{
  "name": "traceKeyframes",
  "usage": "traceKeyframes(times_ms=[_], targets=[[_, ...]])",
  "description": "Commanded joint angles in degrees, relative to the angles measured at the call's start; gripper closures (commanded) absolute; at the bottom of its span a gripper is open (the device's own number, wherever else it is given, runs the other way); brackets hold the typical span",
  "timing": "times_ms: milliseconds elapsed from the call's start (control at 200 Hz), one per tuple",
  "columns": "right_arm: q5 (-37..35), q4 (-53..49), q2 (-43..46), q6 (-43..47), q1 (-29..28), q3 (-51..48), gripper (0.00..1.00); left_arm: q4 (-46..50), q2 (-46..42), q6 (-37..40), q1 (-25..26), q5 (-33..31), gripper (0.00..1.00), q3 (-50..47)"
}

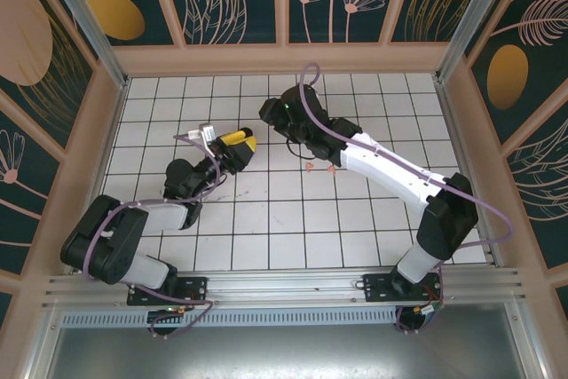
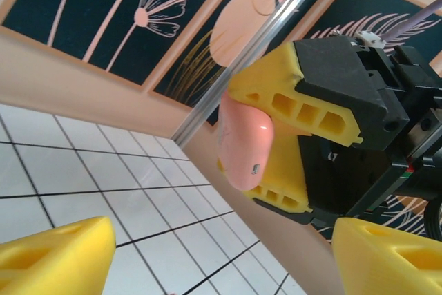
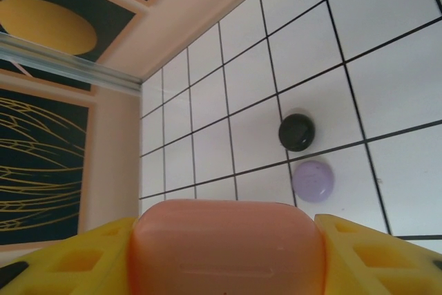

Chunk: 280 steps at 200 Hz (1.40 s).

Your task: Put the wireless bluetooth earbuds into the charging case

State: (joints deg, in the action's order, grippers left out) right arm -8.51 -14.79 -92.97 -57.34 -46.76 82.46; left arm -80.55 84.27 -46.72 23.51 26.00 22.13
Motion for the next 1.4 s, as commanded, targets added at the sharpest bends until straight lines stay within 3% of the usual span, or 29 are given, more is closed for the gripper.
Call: traceKeyframes(times_ms=[0,255,1016,1196,1396], targets=[[0.7,3.5,2.2,-2.8,-1.0,-0.6,0.64,-6.8,2.1,-0.3,1.0,1.3,0.24,2.1],[0.9,4.4,2.0,-3.7,-2.3,0.1,0.64,-10.6,6.1,-2.1,1.4,1.9,0.34,4.9],[2.9,6.5,2.0,-4.4,-3.7,0.3,0.64,-13.2,11.2,-4.0,2.0,1.2,0.46,10.7],[2.8,6.6,2.4,-4.3,-3.8,0.0,0.65,-13.6,11.8,-4.2,2.0,0.8,0.55,11.3],[2.7,6.7,2.9,-4.3,-4.0,-0.3,0.65,-14.1,12.3,-4.4,2.0,0.4,0.72,11.4]])
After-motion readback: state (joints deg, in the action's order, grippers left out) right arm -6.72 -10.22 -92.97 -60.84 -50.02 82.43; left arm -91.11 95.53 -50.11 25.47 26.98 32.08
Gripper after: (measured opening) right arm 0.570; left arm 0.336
